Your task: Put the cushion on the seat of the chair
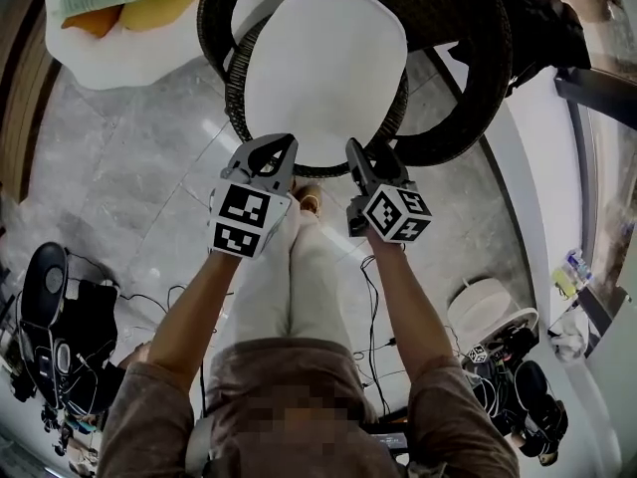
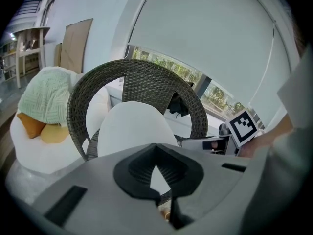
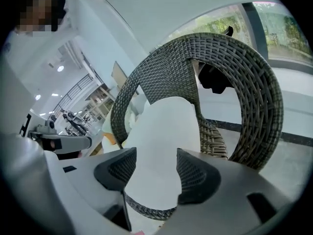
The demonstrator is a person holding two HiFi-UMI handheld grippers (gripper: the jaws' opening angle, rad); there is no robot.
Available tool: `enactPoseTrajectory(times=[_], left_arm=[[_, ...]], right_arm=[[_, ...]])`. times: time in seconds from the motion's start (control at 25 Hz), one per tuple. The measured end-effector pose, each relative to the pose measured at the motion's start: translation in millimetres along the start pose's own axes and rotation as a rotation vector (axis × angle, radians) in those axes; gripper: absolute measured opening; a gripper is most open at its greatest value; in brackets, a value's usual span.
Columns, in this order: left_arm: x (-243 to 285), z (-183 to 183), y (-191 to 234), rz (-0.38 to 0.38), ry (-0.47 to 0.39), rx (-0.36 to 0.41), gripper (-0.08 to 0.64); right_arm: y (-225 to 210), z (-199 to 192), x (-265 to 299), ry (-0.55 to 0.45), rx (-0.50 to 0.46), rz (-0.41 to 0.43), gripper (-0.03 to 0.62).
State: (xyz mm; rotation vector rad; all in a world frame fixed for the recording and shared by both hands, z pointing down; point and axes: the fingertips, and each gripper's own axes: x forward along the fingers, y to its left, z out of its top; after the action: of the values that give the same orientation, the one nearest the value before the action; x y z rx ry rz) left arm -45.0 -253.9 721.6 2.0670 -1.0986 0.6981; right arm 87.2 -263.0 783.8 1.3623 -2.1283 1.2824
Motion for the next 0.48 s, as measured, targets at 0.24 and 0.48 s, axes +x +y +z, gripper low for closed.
enactPoseTrajectory(times=[0.24,0.48], left_arm=[[-24,23,-7,0.016,-0.017,-0.014,0.005],[-53,52,-25,0.022,-0.049,-0.029,0.005]], right_arm=[[42,28,-22,0.021,-0.090,0.043,0.187],[78,58,-57,0.028,-0.141,0.073,0.047]])
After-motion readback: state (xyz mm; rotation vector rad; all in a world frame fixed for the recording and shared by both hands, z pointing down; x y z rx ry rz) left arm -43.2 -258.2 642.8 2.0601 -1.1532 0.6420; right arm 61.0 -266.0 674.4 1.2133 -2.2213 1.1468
